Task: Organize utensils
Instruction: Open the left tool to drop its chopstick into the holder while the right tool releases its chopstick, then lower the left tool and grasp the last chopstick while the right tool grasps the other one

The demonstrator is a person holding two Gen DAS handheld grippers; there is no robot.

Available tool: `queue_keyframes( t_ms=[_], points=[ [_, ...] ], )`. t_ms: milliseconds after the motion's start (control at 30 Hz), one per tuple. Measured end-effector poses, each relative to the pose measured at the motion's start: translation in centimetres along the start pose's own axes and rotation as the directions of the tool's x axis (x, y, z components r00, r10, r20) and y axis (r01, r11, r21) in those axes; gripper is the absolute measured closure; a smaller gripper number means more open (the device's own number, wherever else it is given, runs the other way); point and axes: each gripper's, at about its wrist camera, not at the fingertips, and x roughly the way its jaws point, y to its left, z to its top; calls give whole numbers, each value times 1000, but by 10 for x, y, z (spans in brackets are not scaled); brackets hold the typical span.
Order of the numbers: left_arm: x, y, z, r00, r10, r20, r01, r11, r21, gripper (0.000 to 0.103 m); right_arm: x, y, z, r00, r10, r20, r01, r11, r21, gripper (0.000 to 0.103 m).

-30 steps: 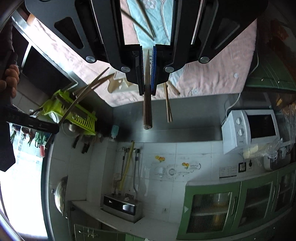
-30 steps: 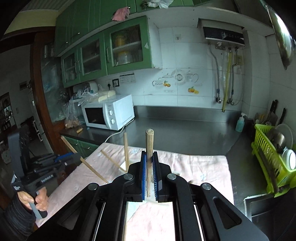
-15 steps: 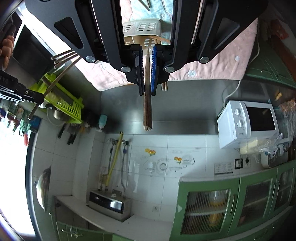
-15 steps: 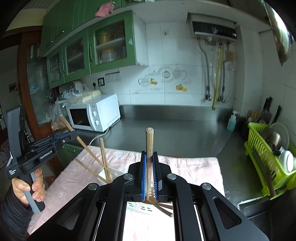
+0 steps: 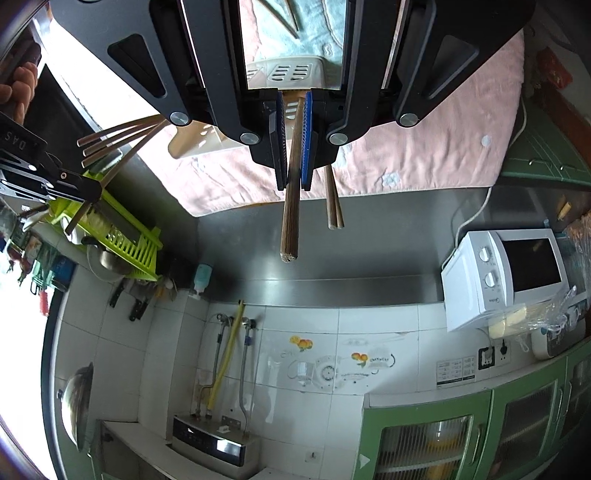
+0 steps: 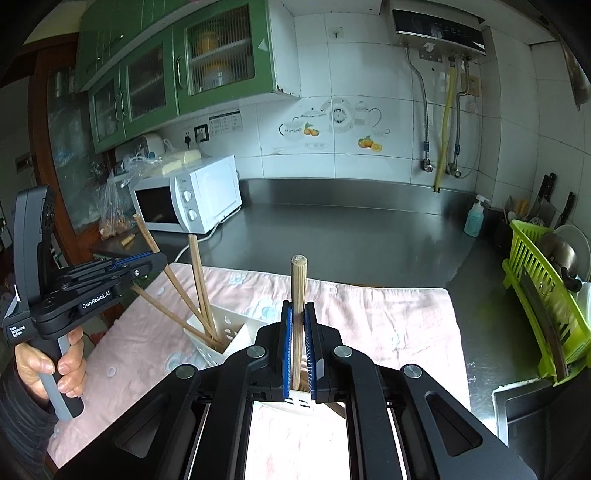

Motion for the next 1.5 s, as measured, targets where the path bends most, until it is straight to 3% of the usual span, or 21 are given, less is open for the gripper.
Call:
queue_keyframes(
  t_ms=[300,400,633,733,933,1167,1500],
  points=[
    [-7,-4,-5,1000,-22,10,22,1000,1,92,-8,5,-3,1000,-24,20,24,1000,-19,85],
    [-18,-3,-6,999,-23,28,23,1000,-1,81,-24,8,-6,997,-43,60,45,999,-30,74],
    [-59,-4,-20,998,-18,67,18,1000,4,71,-61,24,-39,996,-1,94,5,999,-46,74],
    [-75,-6,-35,998,2,70,-3,1000,8,63,-65,37,-70,997,34,65,-31,998,-49,74],
    [-95,-1,-80,999,18,29,-18,1000,1,57,-53,66,-143,996,79,-49,-82,995,-60,74],
    [-107,14,-139,997,67,-25,-68,997,-28,52,-22,91,-214,974,112,-196,-121,992,-35,74],
    [-115,35,-197,988,131,-82,-135,990,-48,49,17,107,-257,948,128,-293,-137,990,-11,81]
  ],
)
